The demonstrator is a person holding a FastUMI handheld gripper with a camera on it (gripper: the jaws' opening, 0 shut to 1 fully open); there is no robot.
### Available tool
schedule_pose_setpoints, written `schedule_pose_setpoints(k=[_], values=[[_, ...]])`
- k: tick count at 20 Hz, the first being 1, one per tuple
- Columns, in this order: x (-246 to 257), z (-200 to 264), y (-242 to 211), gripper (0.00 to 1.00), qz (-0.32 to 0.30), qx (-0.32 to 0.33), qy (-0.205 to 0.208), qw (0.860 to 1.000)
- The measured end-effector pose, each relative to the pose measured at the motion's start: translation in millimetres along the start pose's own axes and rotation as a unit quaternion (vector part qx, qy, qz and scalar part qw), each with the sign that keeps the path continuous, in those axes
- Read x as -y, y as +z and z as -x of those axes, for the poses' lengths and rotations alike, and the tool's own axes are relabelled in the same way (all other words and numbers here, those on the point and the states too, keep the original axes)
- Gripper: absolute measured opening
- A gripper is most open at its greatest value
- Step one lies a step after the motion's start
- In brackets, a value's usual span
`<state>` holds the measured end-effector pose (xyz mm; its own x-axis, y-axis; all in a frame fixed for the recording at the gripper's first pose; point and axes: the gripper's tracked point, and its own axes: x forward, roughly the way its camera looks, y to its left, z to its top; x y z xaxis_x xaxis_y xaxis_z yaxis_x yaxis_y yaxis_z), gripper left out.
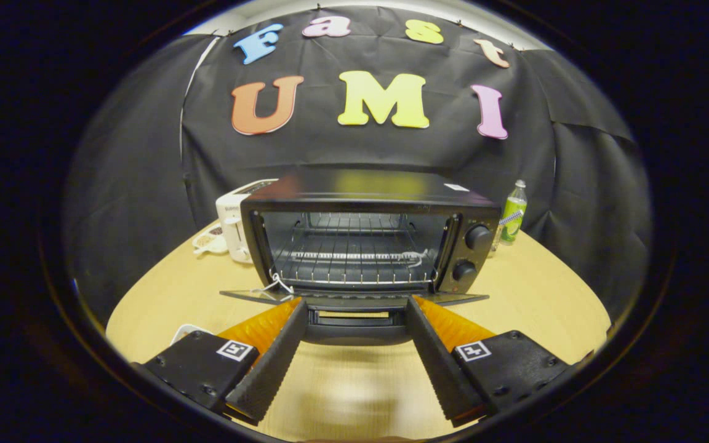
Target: Open the toaster oven, put the food inside, and close the toaster oven door.
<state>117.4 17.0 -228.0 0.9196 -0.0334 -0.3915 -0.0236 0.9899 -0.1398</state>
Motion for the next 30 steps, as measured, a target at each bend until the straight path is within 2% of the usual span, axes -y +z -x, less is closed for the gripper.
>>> schedule_pose_setpoints(k=[6, 13, 18, 21, 26, 28, 30], values=[[0.9, 3.2, -31.0, 1.00, 0.005, -0.046, 0.006, 0.999], [-1.1, -3.0, -73.1, 1.00, -0.023, -0.130, 0.014, 0.991], [-1.5, 4.0, -67.0, 1.00, -0.017, -0.130, 0.013, 0.991], [-23.0, 21.5, -55.9, 1.00, -0.031, -0.137, 0.064, 0.988], [-51.4, 52.6, -38.1, 0.98, -0.074, -0.152, 0.147, 0.975], [-67.0, 64.1, -37.8, 0.98, -0.089, -0.169, 0.188, 0.963], [-87.4, 76.8, -38.4, 0.98, -0.114, -0.193, 0.240, 0.945]])
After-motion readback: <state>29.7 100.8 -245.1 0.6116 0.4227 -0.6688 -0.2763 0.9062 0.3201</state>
